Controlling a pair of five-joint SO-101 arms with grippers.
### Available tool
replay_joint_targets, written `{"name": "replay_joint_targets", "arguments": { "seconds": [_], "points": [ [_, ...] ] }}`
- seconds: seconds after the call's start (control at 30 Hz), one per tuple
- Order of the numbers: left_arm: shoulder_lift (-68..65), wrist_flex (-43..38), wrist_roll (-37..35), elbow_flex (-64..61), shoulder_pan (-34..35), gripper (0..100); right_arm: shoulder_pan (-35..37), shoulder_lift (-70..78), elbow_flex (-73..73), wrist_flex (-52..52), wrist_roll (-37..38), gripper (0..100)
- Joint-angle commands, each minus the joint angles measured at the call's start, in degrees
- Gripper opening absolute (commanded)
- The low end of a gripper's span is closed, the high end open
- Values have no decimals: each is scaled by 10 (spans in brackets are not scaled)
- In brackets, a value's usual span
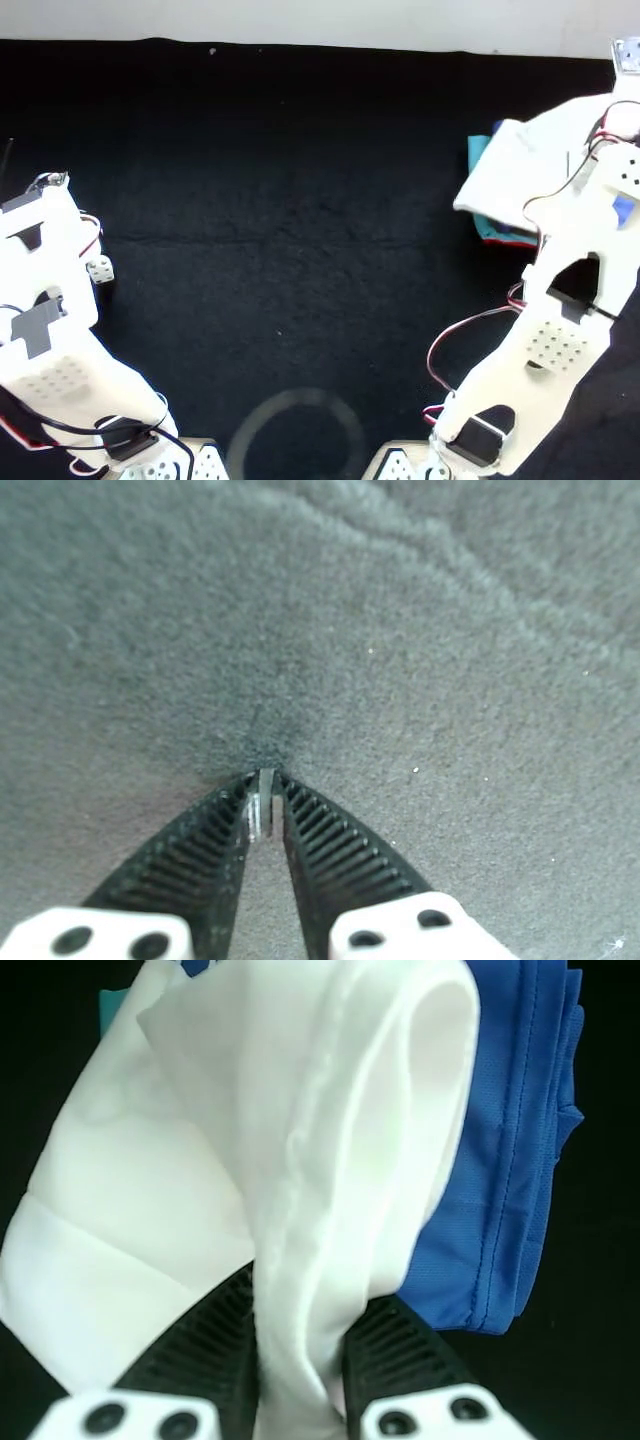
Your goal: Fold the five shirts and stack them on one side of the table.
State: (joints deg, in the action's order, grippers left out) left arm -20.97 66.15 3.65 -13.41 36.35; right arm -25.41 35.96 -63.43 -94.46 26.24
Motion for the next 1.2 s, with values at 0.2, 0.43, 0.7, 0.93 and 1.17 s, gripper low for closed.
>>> {"name": "replay_joint_targets", "arguments": {
  "seconds": [0.2, 0.43, 0.7, 0.93, 1.17],
  "points": [
    [-6, -11, 1, -2, -7, 10, -29, 0, -1, 95, 56, 6],
    [-6, -11, 1, -2, -7, 10, -34, 25, -5, 108, 113, 6],
    [-6, -11, 0, -2, -7, 10, -44, 68, -6, 129, 121, 39],
    [-6, -11, 0, -2, -7, 10, -69, 65, -7, 216, -11, 170],
    [-6, -11, 0, -2, -7, 10, -57, 65, -7, 233, -52, 173]
  ]
}}
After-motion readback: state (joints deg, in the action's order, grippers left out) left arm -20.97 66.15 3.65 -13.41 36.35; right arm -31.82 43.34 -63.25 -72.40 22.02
